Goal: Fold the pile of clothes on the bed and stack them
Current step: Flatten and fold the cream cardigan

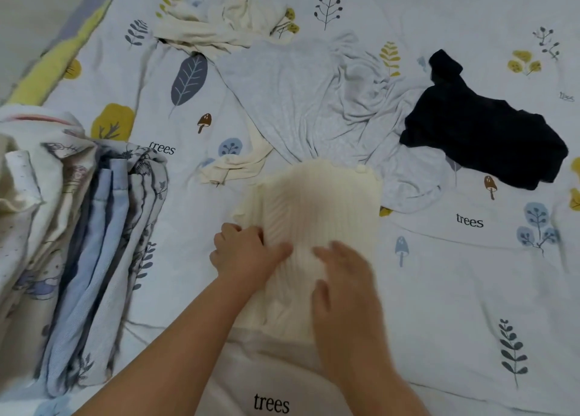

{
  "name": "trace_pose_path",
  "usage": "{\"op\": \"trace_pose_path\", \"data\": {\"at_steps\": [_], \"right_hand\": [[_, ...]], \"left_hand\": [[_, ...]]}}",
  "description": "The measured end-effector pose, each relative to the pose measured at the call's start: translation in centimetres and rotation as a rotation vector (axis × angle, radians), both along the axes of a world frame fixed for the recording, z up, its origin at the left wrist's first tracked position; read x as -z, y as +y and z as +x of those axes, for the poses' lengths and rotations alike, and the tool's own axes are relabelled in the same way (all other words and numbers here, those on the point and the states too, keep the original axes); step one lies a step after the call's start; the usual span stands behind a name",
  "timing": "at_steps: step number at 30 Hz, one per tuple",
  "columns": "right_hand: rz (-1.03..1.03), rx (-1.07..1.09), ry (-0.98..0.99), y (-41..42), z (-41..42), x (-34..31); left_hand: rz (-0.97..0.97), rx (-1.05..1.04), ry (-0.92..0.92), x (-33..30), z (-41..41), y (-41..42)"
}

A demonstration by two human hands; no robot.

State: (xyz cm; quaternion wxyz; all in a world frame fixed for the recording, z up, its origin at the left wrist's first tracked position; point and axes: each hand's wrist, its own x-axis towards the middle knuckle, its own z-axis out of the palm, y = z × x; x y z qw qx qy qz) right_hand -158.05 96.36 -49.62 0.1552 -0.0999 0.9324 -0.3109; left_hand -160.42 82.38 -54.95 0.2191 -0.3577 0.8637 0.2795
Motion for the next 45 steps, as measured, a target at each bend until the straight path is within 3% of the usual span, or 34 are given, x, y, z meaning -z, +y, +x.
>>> {"op": "trace_pose_path", "data": {"at_steps": [1,3,5,7,8,11,14,16,19,22,30,32,34,36,38,41,45], "right_hand": [[0.064,0.076,0.014,1.3,-0.2,0.2],[0.093,0.188,-0.139,3.4,-0.6,1.1],[-0.025,0.239,-0.293,3.8,-0.5,1.9],[-0.076,0.205,-0.264,2.7,0.3,2.7],[-0.042,0.161,-0.207,2.1,0.8,3.3],[0.197,0.02,-0.039,0.1,2.0,5.0],[0.408,-0.057,-0.091,-1.0,2.4,6.2],[0.4,-0.029,-0.126,-1.2,2.1,6.2],[0.313,0.084,0.001,-0.9,0.3,6.1],[0.336,0.049,-0.016,0.1,-0.7,7.7],[0.26,0.016,-0.001,0.3,-0.8,8.6],[0.161,0.04,-0.065,1.1,-1.3,8.2],[0.001,0.181,-0.145,2.0,-1.9,7.3],[-0.109,0.306,-0.254,2.7,-2.4,6.7],[-0.166,0.322,-0.406,3.0,-2.7,6.4],[-0.293,0.337,-0.531,2.9,-2.9,6.0],[-0.388,0.385,-0.465,2.6,-2.4,4.4]], "left_hand": [[0.007,0.003,0.02,0.0,0.0,0.0],[0.027,-0.034,0.14,0.0,0.4,-0.2],[-0.018,-0.081,0.405,-0.1,1.0,-0.6],[-0.068,-0.123,0.651,-0.2,1.7,-1.1],[-0.059,-0.161,0.687,-0.1,1.9,-1.6],[0.045,-0.254,0.506,1.3,2.0,-2.9],[-0.07,-0.186,0.354,1.9,2.2,-2.9],[-0.26,-0.06,0.454,1.3,2.5,-2.2],[-0.452,0.342,0.54,1.3,2.9,-0.8],[-0.35,0.518,0.391,3.2,3.3,0.0],[-0.227,0.496,0.35,4.7,3.1,-0.8],[-0.163,0.355,0.388,3.6,3.2,-1.1],[-0.121,0.028,0.397,2.3,3.7,-1.6],[0.08,-0.219,0.328,1.5,4.3,-2.0],[0.283,-0.226,0.261,1.0,4.9,-2.0],[0.4,-0.178,0.274,0.1,5.3,-1.9],[0.562,-0.258,0.346,-1.7,5.4,-1.7]]}}
